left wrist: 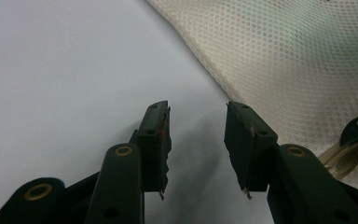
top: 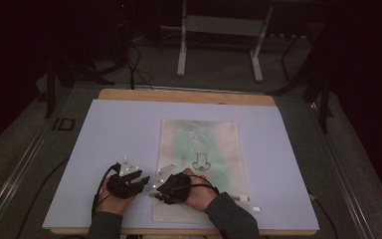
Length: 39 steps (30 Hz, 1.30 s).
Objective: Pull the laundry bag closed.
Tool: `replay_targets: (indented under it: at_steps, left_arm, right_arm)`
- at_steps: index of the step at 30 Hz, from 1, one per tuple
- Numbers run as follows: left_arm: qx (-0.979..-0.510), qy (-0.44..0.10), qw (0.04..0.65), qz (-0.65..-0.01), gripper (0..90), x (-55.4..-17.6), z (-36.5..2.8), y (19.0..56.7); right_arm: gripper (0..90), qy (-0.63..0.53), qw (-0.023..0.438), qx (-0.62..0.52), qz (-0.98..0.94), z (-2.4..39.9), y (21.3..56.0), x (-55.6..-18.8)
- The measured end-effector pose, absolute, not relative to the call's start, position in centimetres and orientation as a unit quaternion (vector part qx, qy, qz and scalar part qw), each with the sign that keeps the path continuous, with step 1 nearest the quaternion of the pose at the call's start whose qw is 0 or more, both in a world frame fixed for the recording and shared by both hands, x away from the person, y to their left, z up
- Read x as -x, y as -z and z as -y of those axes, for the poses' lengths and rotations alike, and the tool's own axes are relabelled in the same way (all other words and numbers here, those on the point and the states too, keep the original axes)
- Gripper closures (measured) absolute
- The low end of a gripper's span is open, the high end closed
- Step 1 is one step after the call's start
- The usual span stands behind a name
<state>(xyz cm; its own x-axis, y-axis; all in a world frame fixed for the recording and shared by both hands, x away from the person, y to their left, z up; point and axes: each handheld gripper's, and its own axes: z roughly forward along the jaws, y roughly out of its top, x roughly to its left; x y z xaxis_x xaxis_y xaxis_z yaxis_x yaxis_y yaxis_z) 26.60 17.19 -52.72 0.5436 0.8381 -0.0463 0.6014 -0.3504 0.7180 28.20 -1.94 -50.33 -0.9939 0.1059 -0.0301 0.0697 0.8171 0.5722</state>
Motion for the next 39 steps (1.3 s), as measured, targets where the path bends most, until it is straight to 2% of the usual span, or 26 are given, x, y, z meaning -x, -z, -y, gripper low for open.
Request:
replay_targets:
  at_steps: [18,27,29,30,33,39]
  left_arm:
    - [-0.798,-0.169,0.357,-0.456,59.3,-26.7,-17.7,52.6]
    - [-0.790,-0.173,0.360,-0.465,59.3,-26.7,-18.4,52.5]
    - [-0.788,-0.173,0.361,-0.467,59.3,-26.7,-18.5,52.5]
    - [-0.787,-0.173,0.362,-0.469,59.3,-26.7,-18.6,52.5]
    - [-0.787,-0.173,0.361,-0.469,59.3,-26.7,-18.6,52.5]
    - [-0.787,-0.173,0.362,-0.468,59.3,-26.7,-18.5,52.5]
  right_arm:
    - [73.0,-0.289,0.019,-0.042,-0.956,-0.5,51.0,-28.9]
    - [72.8,-0.258,0.037,-0.028,-0.965,-1.8,51.3,-28.7]
    - [73.4,-0.255,0.038,-0.029,-0.966,-2.0,51.5,-28.7]
    - [77.3,-0.255,0.035,-0.028,-0.966,-2.1,51.5,-28.7]
    - [80.5,-0.253,0.038,-0.026,-0.966,-2.1,51.4,-28.6]
    - [80.8,-0.257,0.040,-0.024,-0.965,-2.1,51.1,-28.6]
